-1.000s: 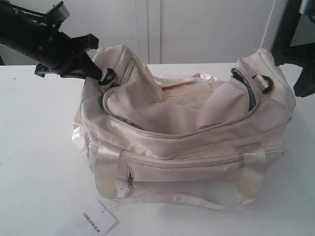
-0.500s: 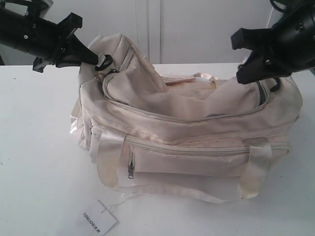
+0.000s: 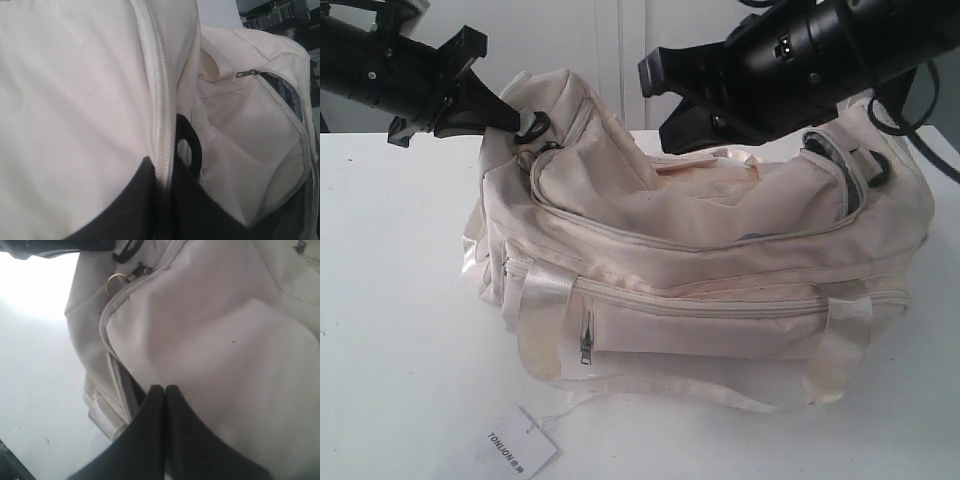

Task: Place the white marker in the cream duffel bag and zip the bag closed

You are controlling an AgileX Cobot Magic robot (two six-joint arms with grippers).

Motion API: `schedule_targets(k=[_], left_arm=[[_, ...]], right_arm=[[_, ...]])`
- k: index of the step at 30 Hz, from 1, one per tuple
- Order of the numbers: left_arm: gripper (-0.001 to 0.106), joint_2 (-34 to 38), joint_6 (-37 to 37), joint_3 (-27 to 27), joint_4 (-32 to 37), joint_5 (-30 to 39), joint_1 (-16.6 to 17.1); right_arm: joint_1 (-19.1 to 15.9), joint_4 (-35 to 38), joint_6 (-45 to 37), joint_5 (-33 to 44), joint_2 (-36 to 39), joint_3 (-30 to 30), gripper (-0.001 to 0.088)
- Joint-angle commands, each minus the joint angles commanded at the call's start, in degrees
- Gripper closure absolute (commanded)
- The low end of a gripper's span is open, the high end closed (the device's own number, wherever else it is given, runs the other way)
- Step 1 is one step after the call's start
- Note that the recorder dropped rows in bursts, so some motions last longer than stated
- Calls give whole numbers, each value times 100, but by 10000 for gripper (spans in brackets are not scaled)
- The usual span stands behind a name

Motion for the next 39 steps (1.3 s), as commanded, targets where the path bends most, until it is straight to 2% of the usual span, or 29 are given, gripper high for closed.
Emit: schedule_targets(k=[5, 9, 20, 29, 39], left_arm=[[937, 0, 58, 0, 0, 70, 0], [1054, 0, 168, 0, 0, 95, 0], [1053, 0, 168, 0, 0, 112, 0], [1053, 0, 189, 0, 0, 118, 0], [1053, 0, 212, 0, 0, 117, 0]], right_arm=[[287, -13, 114, 118, 335, -419, 868], [500, -27, 165, 106, 633, -632, 868], [902, -15, 165, -265, 1330, -1135, 868], [956, -27, 165, -477, 1848, -1170, 868], [956, -47, 165, -185, 2300, -1170, 868]])
